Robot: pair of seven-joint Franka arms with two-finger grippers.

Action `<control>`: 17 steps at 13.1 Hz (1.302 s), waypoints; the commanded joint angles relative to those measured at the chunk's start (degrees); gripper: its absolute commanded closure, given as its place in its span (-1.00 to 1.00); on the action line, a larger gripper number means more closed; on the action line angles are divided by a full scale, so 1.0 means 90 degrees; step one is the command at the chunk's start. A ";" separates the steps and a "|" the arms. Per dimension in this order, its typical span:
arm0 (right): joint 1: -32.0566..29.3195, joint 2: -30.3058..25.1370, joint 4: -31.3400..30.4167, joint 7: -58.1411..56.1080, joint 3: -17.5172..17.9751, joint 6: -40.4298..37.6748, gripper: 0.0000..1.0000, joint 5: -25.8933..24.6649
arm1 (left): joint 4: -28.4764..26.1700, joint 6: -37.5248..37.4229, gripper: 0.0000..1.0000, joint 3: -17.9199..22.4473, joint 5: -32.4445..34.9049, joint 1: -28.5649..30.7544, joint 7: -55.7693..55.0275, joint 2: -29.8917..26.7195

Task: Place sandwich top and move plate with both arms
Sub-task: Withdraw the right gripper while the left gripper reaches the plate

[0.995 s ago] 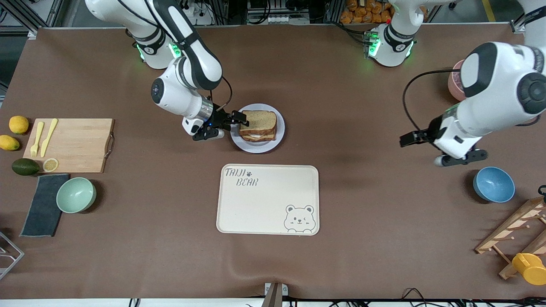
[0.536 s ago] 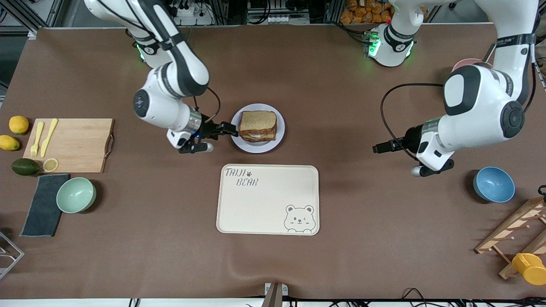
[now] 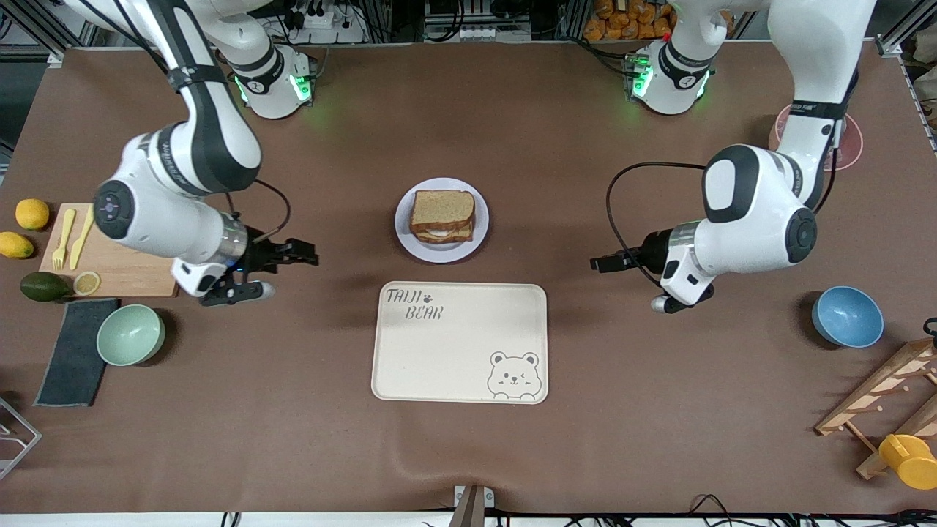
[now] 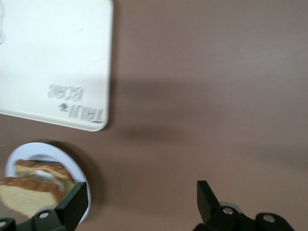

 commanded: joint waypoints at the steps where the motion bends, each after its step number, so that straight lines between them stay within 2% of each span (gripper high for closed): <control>1: -0.0533 -0.0117 0.0633 -0.0480 0.0175 -0.0338 -1.00 -0.1233 | -0.0251 0.0394 -1.00 -0.0008 -0.0195 -0.0335 0.0179 0.0075; 2: -0.0922 -0.0118 0.0839 -0.0773 0.0253 -0.0464 -1.00 -0.1441 | -0.0339 0.0493 -1.00 -0.0057 -0.0234 -0.0394 0.0334 0.0124; 4: -0.1236 -0.0234 0.1104 -0.1466 0.0263 -0.0854 -1.00 -0.1453 | -0.0631 0.0910 -1.00 -0.0232 -0.0467 -0.0414 0.0840 0.0173; 6: -0.1579 -0.0380 0.1318 -0.1985 0.0332 -0.0924 -1.00 -0.1433 | -0.0964 0.1488 -1.00 -0.0437 -0.1206 -0.0395 0.1475 0.0173; 8: -0.1696 -0.0586 0.1970 -0.1928 0.0341 -0.1963 -1.00 -0.1433 | -0.1120 0.1732 -1.00 -0.0457 -0.1920 -0.0550 0.2109 0.0202; 10: -0.1920 -0.0732 0.2451 -0.1676 0.0448 -0.2981 -1.00 -0.1433 | -0.1383 0.1822 -1.00 -0.0457 -0.3011 -0.0668 0.3220 0.0202; 13: -0.2029 -0.1278 0.2472 -0.1266 0.0449 -0.3540 -1.00 -0.1316 | -0.1833 0.1812 -1.00 -0.0457 -0.4303 -0.0551 0.5593 0.0455; 16: -0.2029 -0.1417 0.2462 -0.1186 0.0410 -0.3562 -1.00 -0.1306 | -0.1756 0.1822 -1.00 -0.0457 -0.4696 -0.0697 0.5978 0.0681; 17: -0.2019 -0.1397 0.2443 -0.1176 0.0410 -0.3406 -1.00 -0.1306 | -0.1756 0.1822 -1.00 -0.0467 -0.5113 -0.0814 0.6222 0.0691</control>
